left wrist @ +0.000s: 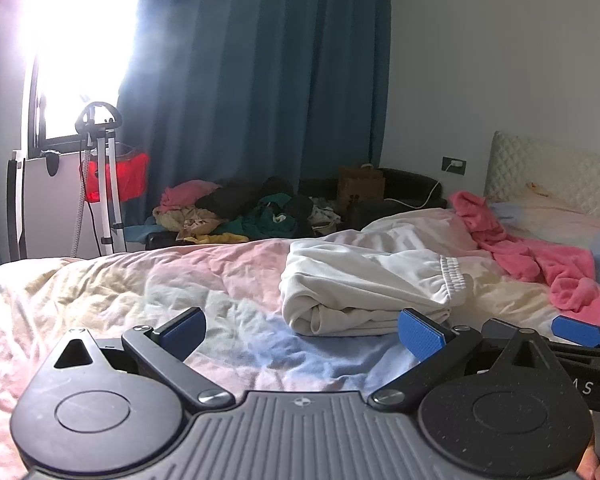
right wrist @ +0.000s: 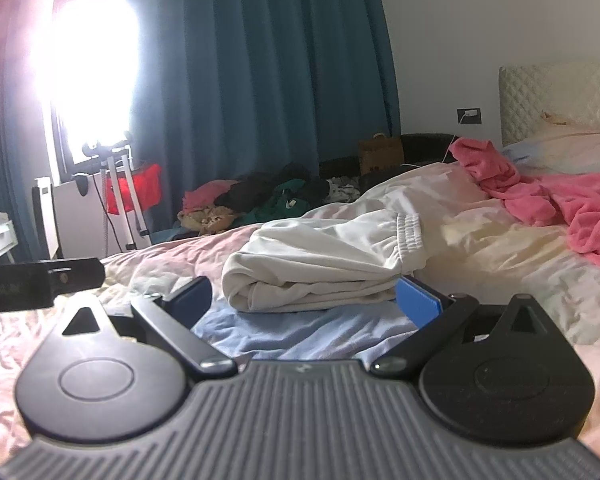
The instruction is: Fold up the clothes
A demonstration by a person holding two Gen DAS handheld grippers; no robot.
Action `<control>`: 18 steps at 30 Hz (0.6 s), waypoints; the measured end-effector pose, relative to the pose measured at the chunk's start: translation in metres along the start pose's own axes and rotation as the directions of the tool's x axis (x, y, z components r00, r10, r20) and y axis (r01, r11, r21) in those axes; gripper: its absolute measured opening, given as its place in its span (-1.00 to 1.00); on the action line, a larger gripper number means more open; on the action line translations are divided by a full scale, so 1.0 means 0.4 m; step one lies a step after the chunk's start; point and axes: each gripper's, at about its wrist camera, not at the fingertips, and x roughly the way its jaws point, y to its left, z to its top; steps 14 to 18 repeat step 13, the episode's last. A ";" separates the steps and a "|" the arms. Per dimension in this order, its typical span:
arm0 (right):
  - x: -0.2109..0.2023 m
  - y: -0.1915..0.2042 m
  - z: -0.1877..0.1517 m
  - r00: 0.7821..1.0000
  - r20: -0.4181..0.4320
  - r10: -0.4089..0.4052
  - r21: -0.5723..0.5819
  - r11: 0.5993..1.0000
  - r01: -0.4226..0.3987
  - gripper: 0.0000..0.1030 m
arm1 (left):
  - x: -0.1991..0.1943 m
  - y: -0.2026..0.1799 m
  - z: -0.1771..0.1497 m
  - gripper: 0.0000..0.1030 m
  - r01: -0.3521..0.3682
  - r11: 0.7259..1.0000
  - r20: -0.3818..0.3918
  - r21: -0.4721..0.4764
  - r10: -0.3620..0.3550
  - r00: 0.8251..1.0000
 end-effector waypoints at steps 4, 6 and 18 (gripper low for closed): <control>0.004 -0.002 0.000 1.000 -0.009 -0.008 0.002 1.000 0.008 0.95 | 0.000 0.000 -0.001 0.99 -0.002 1.000 0.000 0.001 0.002 1.000; 0.006 -0.003 -0.001 1.000 -0.014 -0.009 0.006 1.000 0.009 0.95 | 0.000 0.001 -0.001 0.99 -0.003 1.000 0.001 0.000 0.003 1.000; 0.010 -0.002 -0.004 1.000 -0.024 -0.014 0.006 1.000 0.015 0.95 | -0.003 0.008 -0.003 0.99 -0.001 1.000 0.007 0.004 0.001 1.000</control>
